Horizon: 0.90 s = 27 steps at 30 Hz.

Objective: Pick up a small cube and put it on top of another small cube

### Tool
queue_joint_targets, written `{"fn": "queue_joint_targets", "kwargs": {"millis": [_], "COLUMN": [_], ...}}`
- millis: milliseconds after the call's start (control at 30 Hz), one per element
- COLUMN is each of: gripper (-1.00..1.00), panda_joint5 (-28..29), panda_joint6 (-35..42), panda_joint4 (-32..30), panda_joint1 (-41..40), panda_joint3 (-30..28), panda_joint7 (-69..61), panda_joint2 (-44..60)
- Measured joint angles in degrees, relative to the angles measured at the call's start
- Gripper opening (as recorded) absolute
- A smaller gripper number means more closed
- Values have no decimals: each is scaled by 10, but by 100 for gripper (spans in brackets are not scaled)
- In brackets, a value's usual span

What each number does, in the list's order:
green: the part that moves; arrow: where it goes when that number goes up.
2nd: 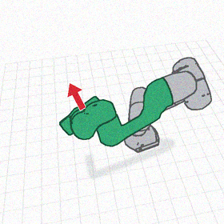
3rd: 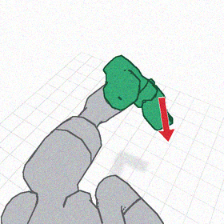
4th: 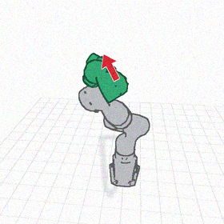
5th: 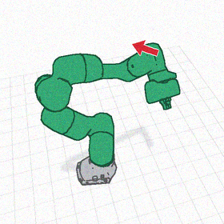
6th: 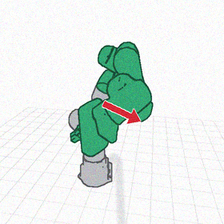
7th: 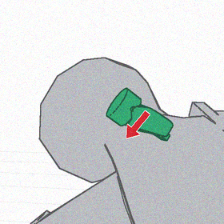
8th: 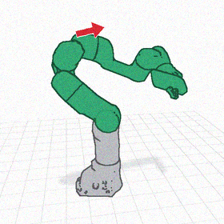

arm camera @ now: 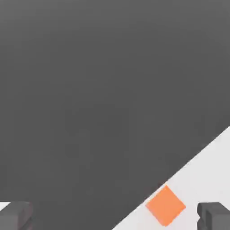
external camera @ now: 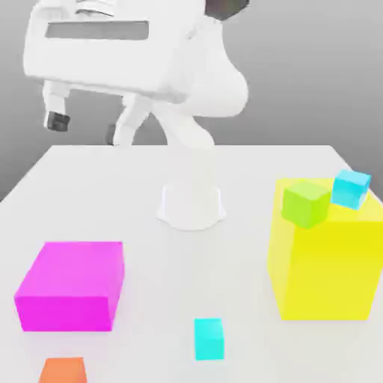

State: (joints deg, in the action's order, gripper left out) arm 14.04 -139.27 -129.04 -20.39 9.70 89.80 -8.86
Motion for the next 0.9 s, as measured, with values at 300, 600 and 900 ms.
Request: {"fn": "queue_joint_targets", "kwargs": {"millis": [300, 600, 900], "gripper": [0, 0, -100], "panda_joint5": [4, -81, -72], "panda_joint6": [-48, -122, -174], "panda_joint4": [11, 22, 35], "panda_joint1": [-41, -64, -56], "panda_joint3": [-20, -33, -44], "panda_joint7": [177, 269, 279], "panda_joint2": [176, 335, 401]}}
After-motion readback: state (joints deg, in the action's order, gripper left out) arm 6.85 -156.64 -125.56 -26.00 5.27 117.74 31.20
